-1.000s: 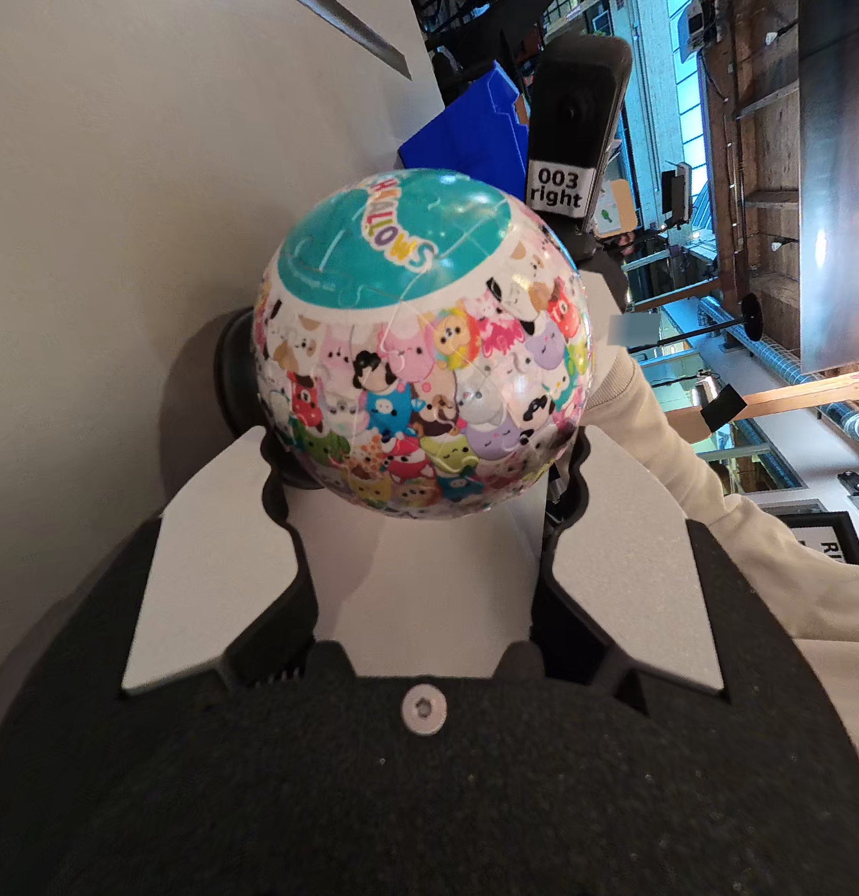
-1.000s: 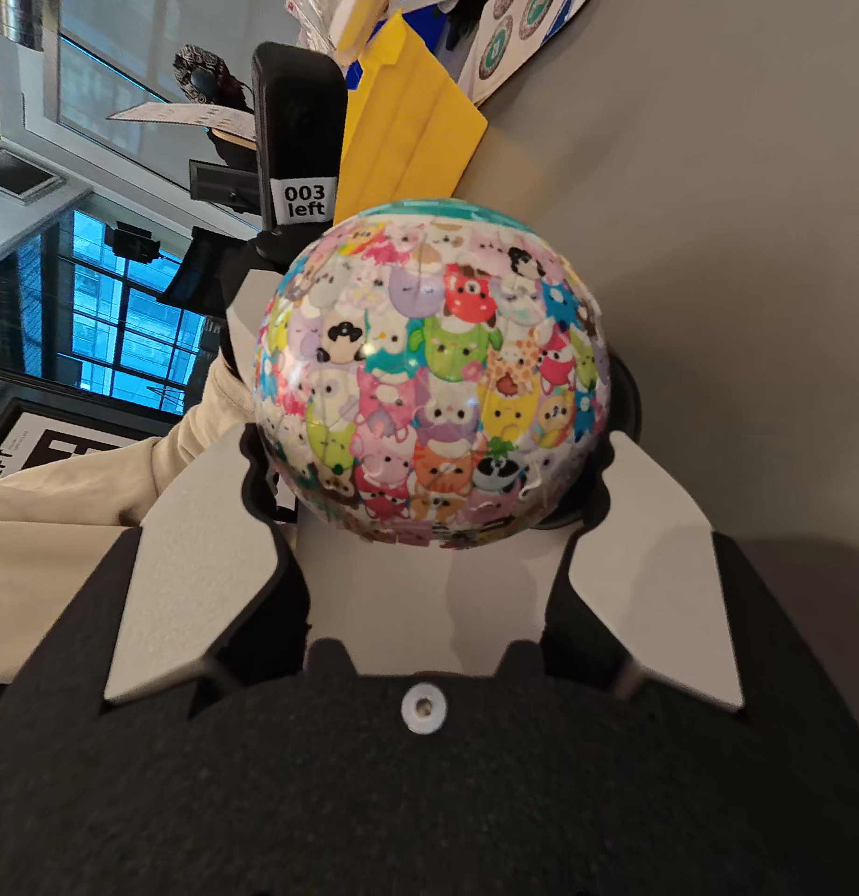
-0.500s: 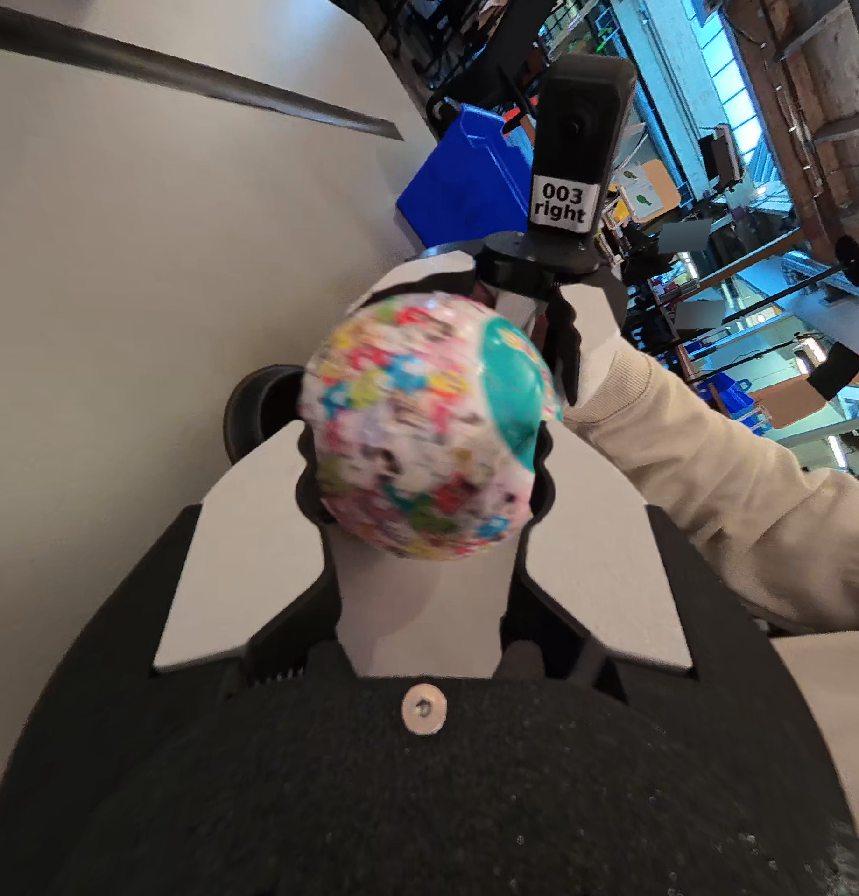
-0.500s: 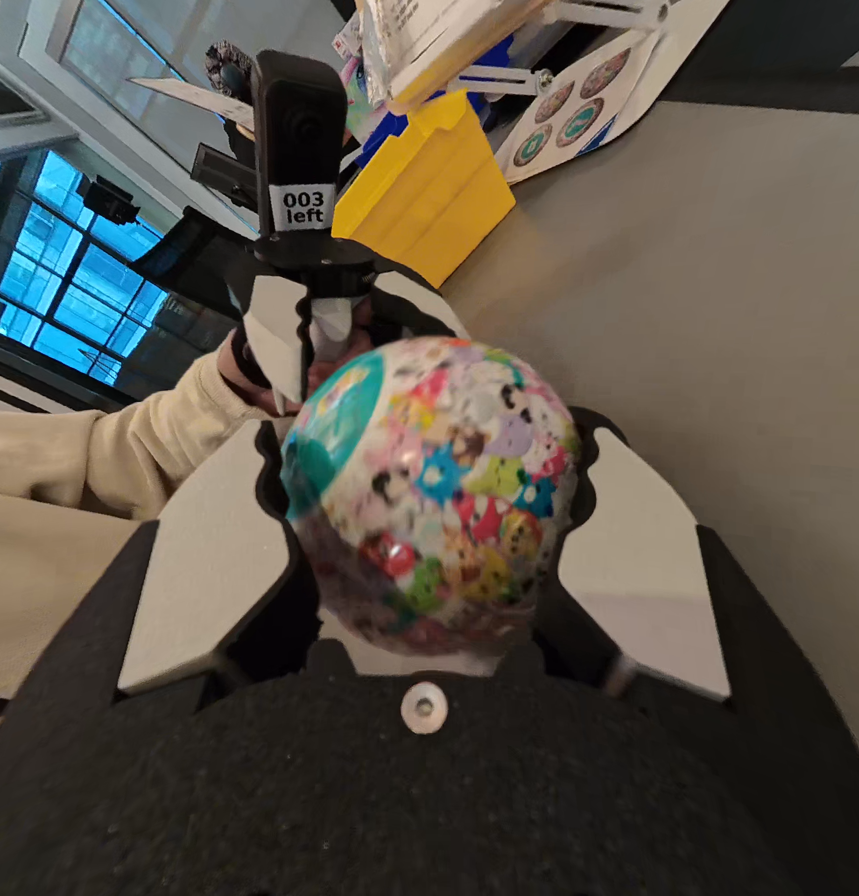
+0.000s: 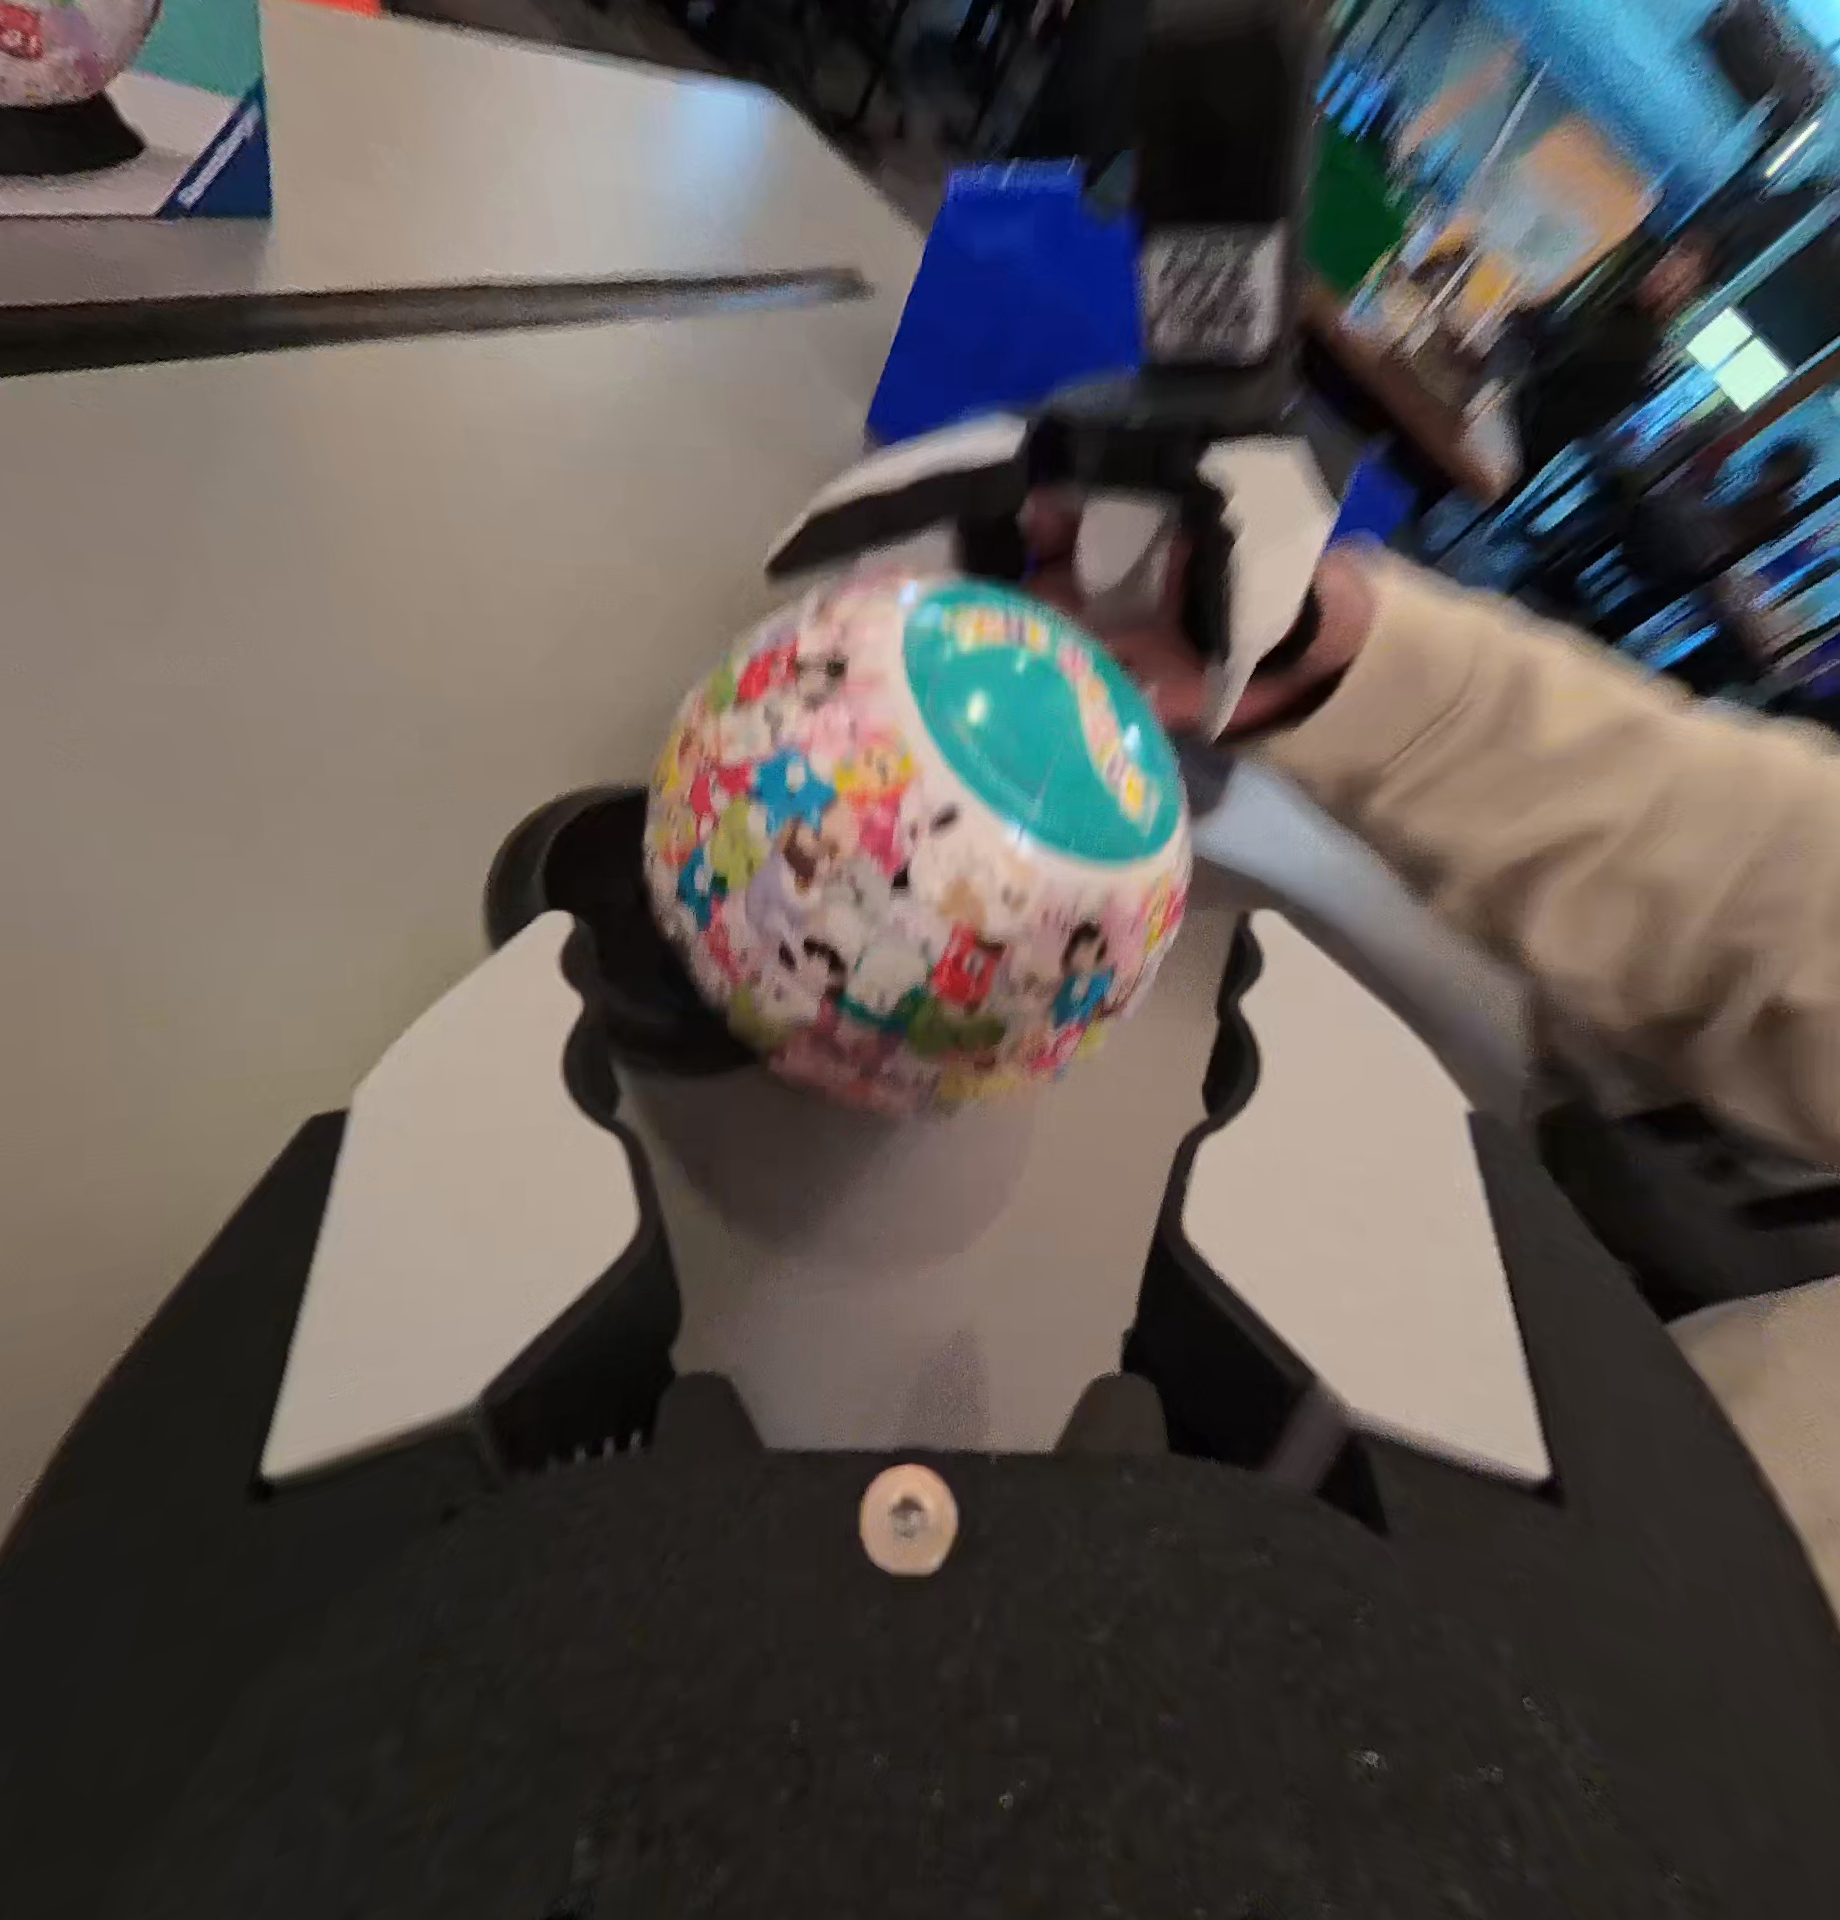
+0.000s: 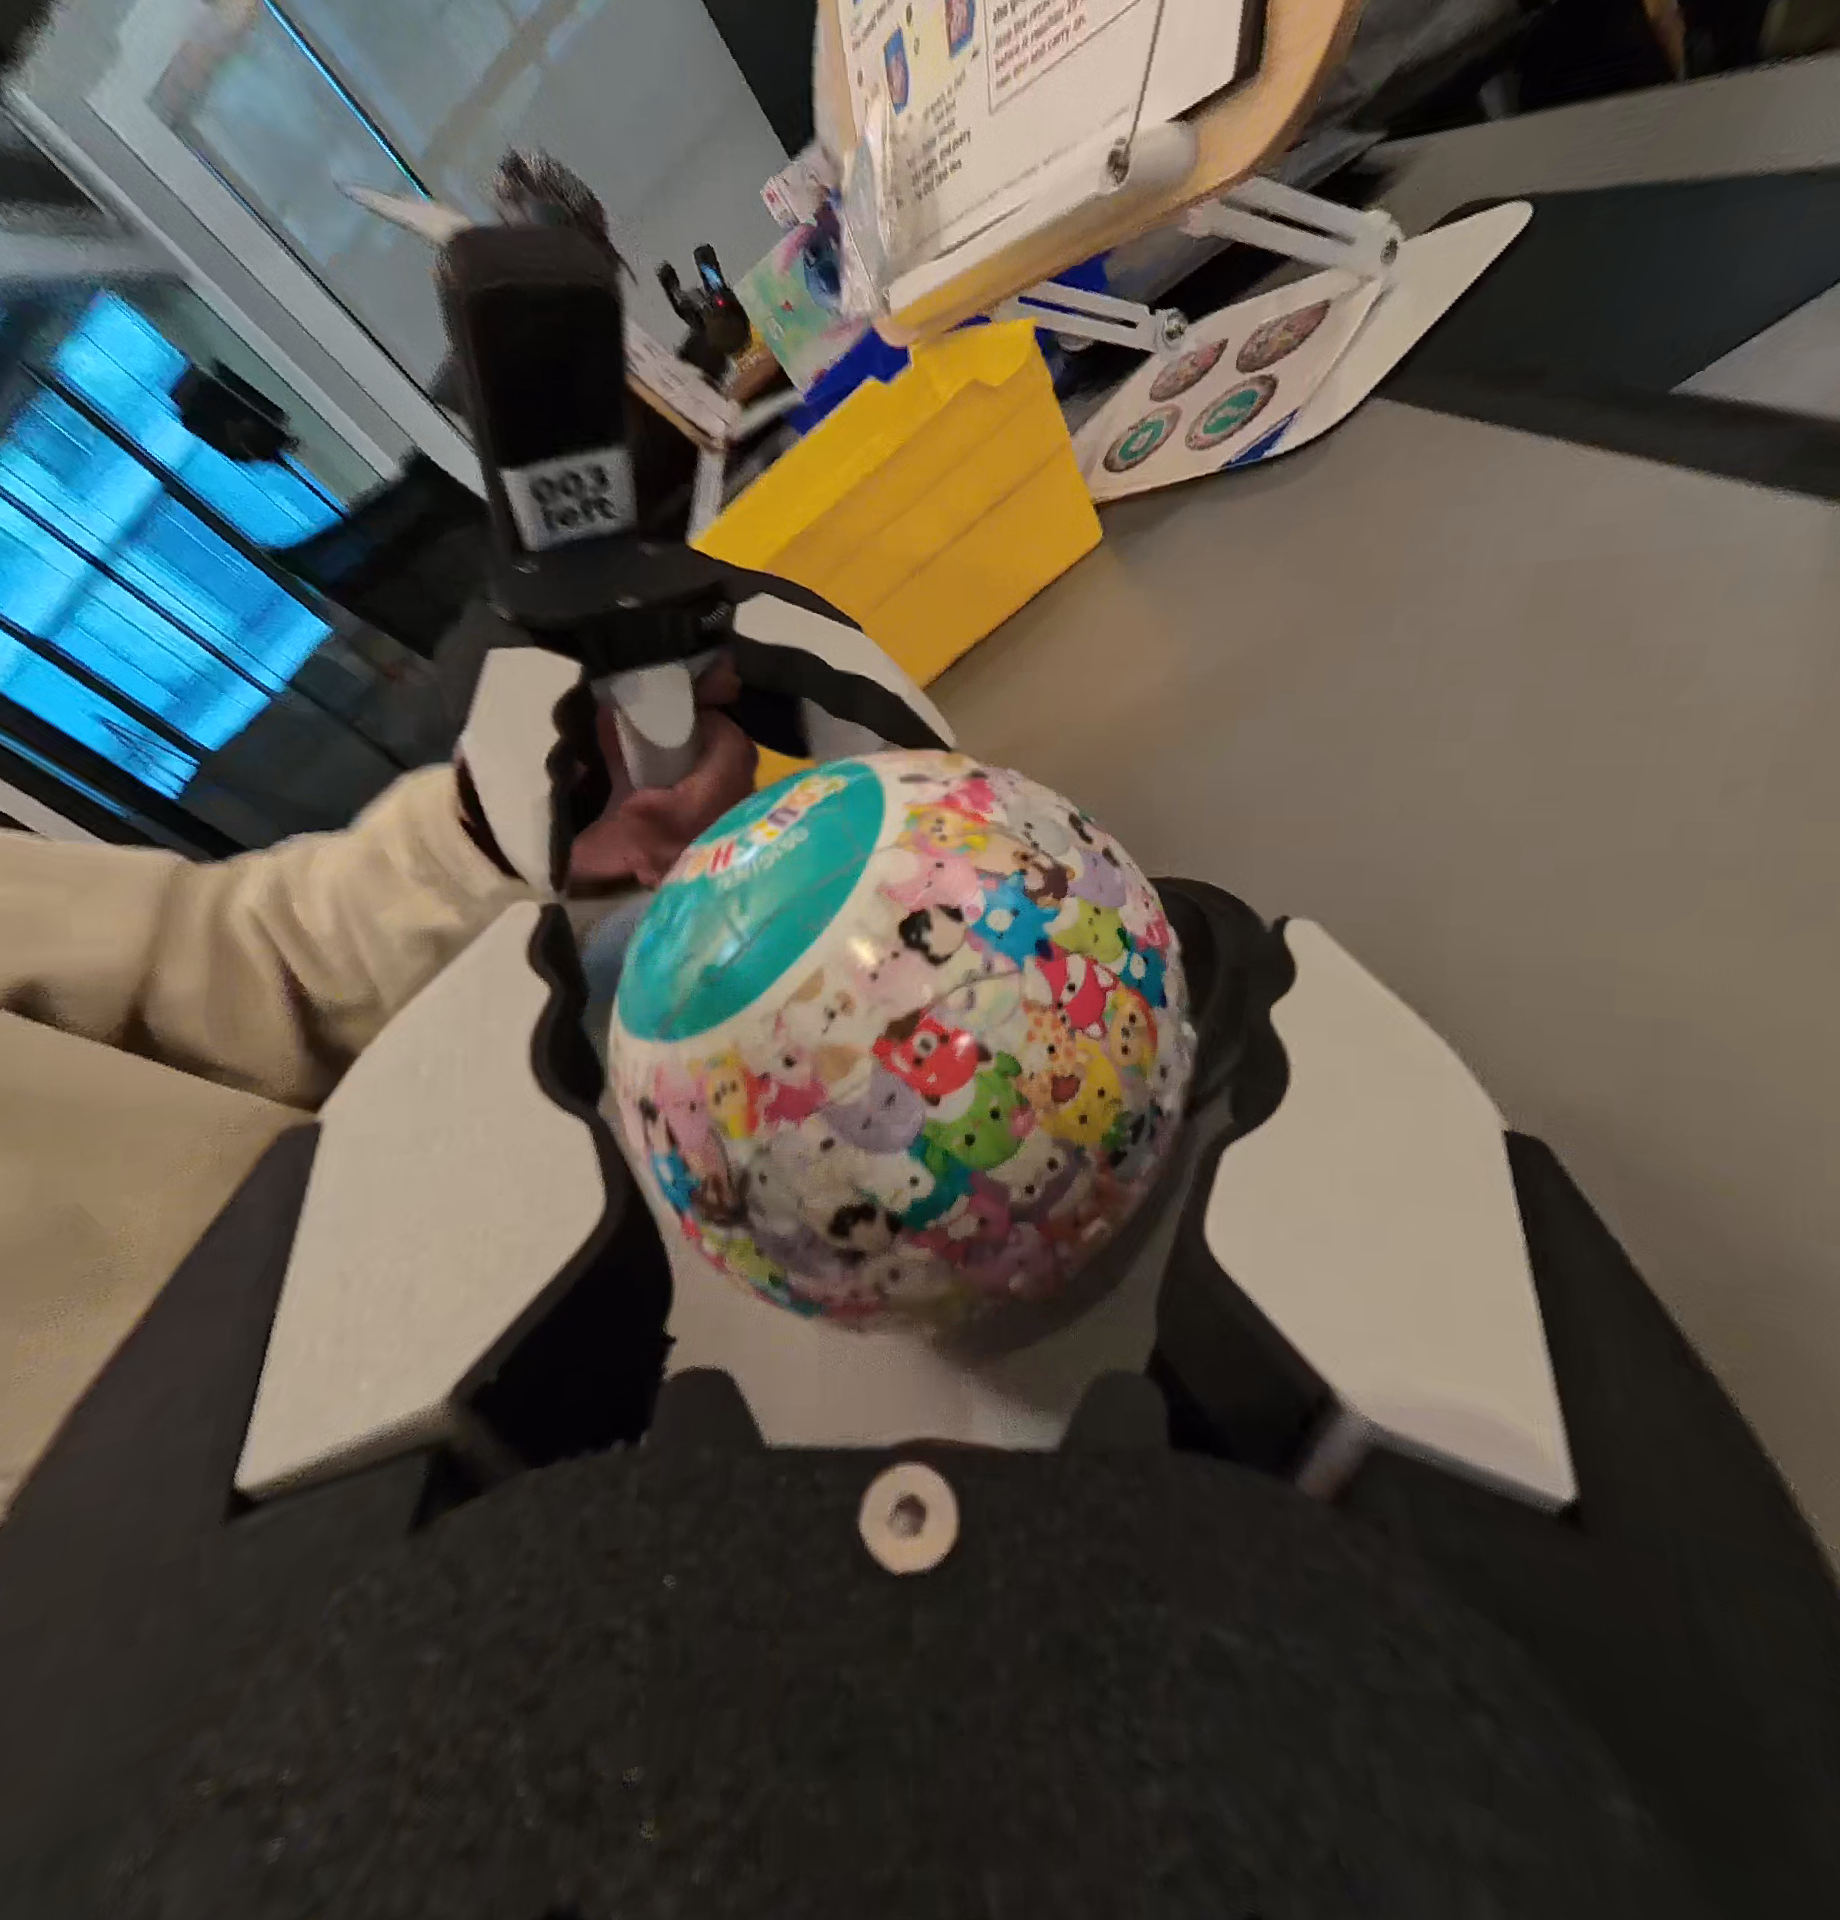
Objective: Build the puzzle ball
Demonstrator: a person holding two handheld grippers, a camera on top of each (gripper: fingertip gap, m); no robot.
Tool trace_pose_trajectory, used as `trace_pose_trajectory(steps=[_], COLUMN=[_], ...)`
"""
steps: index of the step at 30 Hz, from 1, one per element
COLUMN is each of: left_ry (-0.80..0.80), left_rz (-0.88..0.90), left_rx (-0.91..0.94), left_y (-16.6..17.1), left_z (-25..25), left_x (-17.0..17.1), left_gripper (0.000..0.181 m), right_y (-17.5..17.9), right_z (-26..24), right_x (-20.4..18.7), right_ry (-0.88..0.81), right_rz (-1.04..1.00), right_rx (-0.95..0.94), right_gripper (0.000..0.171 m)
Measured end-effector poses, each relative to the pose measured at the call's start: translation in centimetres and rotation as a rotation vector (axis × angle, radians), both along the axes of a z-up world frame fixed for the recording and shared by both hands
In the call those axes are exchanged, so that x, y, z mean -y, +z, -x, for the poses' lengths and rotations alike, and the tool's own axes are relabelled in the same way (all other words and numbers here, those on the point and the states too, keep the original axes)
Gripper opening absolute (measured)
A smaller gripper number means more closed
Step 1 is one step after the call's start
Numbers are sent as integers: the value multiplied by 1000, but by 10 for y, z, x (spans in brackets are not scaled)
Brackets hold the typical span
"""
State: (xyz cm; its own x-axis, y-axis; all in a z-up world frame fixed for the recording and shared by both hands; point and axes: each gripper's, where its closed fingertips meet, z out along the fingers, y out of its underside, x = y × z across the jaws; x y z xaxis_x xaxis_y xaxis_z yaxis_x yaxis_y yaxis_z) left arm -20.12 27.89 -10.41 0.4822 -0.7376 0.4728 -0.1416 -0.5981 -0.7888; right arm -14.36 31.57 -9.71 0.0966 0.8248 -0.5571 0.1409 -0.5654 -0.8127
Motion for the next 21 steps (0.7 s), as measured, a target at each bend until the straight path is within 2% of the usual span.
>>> trace_pose_trajectory(steps=[4,7,9,12,14,16,21], left_ry=[12,16,16,25,21,14,8], left_rz=[-177,-283,-340,-399,-423,-430,-418], left_rx=[-199,-316,-411,-544,-612,-635,-661], left_y=[-10,-17,-27,-43,-51,-53,-59], left_z=[10,3,-3,-7,-7,-10,-14], left_x=[15,16,14,13,13,13,9], left_gripper=[109,114,121,121,118,116,114], right_y=[1,-6,-16,-43,-63,-75,-83], right_z=[-17,-35,-45,-54,-58,-52,-24], right_x=[15,22,26,28,24,25,10], right_ry=[18,78,170,338,428,489,480], right_rz=[-309,-605,-774,-907,-893,-846,-936], right_rx=[227,525,709,876,931,908,853], right_gripper=[126,133,134,129,127,125,121])
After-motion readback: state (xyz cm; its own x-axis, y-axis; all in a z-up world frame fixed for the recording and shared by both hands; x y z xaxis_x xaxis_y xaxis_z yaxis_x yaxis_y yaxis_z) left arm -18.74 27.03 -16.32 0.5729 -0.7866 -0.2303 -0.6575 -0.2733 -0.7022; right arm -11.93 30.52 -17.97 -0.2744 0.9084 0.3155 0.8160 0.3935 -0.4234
